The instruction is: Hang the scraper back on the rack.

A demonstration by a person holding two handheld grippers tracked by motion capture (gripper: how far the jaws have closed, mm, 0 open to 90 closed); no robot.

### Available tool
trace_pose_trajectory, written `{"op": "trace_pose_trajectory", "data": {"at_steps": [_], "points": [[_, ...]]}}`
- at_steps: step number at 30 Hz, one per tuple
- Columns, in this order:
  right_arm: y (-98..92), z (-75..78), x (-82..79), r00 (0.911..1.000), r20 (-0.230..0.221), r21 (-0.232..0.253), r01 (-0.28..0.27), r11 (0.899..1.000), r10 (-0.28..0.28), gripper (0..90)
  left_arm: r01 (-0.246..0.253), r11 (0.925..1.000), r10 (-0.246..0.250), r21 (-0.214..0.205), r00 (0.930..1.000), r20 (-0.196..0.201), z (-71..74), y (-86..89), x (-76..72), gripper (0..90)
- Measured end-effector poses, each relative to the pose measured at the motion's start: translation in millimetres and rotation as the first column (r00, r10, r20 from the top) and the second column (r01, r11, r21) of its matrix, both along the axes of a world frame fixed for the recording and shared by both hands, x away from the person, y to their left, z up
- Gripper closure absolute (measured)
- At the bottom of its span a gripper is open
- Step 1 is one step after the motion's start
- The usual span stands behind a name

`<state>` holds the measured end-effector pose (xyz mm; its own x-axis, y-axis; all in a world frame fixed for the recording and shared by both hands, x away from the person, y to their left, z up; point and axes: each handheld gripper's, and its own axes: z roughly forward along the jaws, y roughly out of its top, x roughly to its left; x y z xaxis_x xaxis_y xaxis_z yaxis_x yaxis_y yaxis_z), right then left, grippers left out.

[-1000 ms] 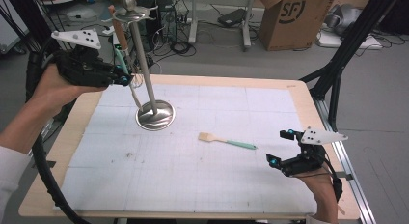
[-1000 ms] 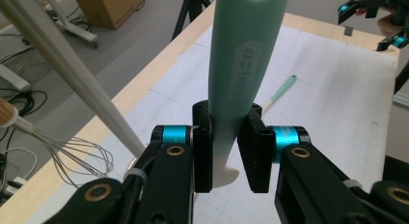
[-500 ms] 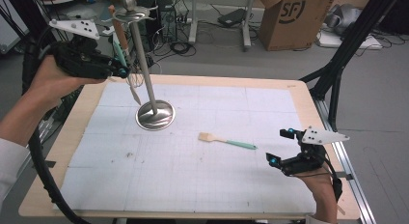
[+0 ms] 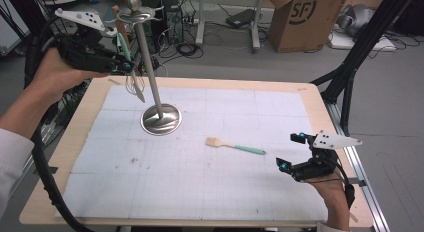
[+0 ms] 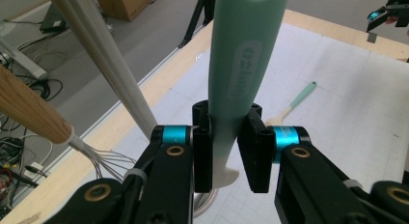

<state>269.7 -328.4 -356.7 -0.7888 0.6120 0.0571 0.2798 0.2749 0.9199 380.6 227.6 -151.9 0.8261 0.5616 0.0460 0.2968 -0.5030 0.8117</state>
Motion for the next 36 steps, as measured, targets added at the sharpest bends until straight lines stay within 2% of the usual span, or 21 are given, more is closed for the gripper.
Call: {"op": "trace_pose_trajectory", "data": {"at_steps": [8, 17, 21, 25, 36], "points": [[1.4, -0.7, 0.7, 1.0, -0.001, -0.006, -0.001, 1.0, 0.001, 0.3, -0.011, 0.9999, 0.011, -0.001, 0.9999, -0.012, 0.1, -3.2, 7.2, 76.7], [1.2, -1.0, 0.7, 1.0, -0.004, 0.0, -0.001, 1.0, 0.001, 0.3, -0.028, 0.9994, 0.028, 0.019, 0.9994, -0.019, 5.1, -14.6, 16.7, 76.7], [1.3, -1.1, 0.6, 1.0, -0.002, 0.003, -0.003, 1.0, 0.003, 0.3, -0.053, 0.9982, 0.054, 0.026, 0.9981, -0.029, 4.0, -16.1, 20.4, 76.7], [1.5, -1.5, 1.0, 1.0, -0.003, 0.002, -0.003, 1.0, 0.003, 0.3, -0.076, 0.9966, 0.078, 0.032, 0.9962, -0.04, 3.2, -15.9, 22.2, 76.7], [3.0, -1.3, 0.6, 0.9999, -0.007, 0.005, -0.008, 1.0, 0.008, 0.3, -0.096, 0.9947, 0.098, 0.036, 0.9941, -0.046, 6.4, -19.5, 24.2, 76.8]]}}
